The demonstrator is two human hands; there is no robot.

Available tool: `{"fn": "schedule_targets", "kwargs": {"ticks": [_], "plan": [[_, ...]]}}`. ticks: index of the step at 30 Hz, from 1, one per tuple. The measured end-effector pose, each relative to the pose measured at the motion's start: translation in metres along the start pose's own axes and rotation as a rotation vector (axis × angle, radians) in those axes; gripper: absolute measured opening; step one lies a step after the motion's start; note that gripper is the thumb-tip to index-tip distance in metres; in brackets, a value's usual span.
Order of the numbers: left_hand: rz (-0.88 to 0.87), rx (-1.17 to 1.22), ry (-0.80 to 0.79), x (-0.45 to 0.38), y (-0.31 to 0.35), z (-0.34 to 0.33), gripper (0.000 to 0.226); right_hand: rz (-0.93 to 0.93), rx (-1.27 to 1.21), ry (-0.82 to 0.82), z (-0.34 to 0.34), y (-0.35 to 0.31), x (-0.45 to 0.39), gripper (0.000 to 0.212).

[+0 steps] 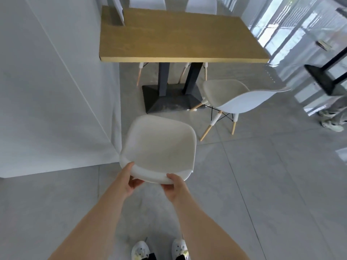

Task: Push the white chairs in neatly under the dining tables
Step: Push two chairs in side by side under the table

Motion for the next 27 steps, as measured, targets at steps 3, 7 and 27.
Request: {"fn": "schedule_targets", "kwargs": {"ticks": [3, 7, 27], "plan": [[0.006, -0.002, 0.007, -0.011, 0.004, -0.004, 0.024, 0.008, 0.000, 0.012, 0.001, -0.004, -0.002, 0.032], [-0.026, 0.083, -0.048, -0.008, 0.003, -0.025, 0.025, 0.019, 0.029, 0.009, -0.002, -0.029, -0.006, 0.029], [-0.015, 0.342, 0.043, -0.029, 0.075, -0.197, 0.014, 0.021, 0.301, -0.017, -0.141, -0.203, -0.070, 0.026]]}}
Point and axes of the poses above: each hand's wrist, its own x-axis away from the middle knuckle, its own z-axis out of the back of the hand, y = z × x, the point moved 4 cm from there along -x, towards the middle knuckle, and after that the axes turned 14 degrees about y, right-handed, at the moved point
